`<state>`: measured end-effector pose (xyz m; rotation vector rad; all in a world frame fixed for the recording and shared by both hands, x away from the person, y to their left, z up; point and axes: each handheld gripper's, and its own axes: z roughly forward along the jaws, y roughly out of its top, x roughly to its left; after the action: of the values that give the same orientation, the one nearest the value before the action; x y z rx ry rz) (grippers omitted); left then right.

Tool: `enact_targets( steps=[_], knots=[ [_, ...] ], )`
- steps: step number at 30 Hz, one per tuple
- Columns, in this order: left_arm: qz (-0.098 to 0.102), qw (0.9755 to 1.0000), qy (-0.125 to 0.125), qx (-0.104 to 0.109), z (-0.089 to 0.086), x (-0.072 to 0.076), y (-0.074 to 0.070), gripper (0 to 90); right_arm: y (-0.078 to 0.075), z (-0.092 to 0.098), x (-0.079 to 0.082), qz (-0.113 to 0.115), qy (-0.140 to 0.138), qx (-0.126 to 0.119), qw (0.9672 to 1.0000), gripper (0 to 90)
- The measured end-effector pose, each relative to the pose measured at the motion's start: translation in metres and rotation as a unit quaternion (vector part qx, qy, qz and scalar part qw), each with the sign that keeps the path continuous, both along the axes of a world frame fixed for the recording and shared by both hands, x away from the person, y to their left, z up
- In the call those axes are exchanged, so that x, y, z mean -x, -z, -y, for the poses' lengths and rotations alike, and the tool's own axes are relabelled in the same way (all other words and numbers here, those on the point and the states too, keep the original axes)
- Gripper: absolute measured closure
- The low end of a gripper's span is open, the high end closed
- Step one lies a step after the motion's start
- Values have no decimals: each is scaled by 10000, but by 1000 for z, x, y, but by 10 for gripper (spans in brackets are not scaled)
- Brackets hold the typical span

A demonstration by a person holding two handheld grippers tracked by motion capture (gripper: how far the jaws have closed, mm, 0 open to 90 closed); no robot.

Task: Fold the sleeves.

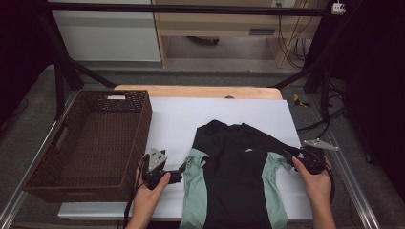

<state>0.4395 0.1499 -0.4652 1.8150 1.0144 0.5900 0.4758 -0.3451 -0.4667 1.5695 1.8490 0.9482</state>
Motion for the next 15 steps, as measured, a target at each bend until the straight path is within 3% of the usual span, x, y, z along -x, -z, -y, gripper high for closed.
enact_targets(
  steps=[6,15],
  knots=[
    [38,9999,-63,153,-5,-1,-1,94,8,3,-5,-199,112,43,9997,222],
    [50,9996,-158,212,-9,-2,0,94,16,4,-11,-486,181,41,9986,193]
  ],
)
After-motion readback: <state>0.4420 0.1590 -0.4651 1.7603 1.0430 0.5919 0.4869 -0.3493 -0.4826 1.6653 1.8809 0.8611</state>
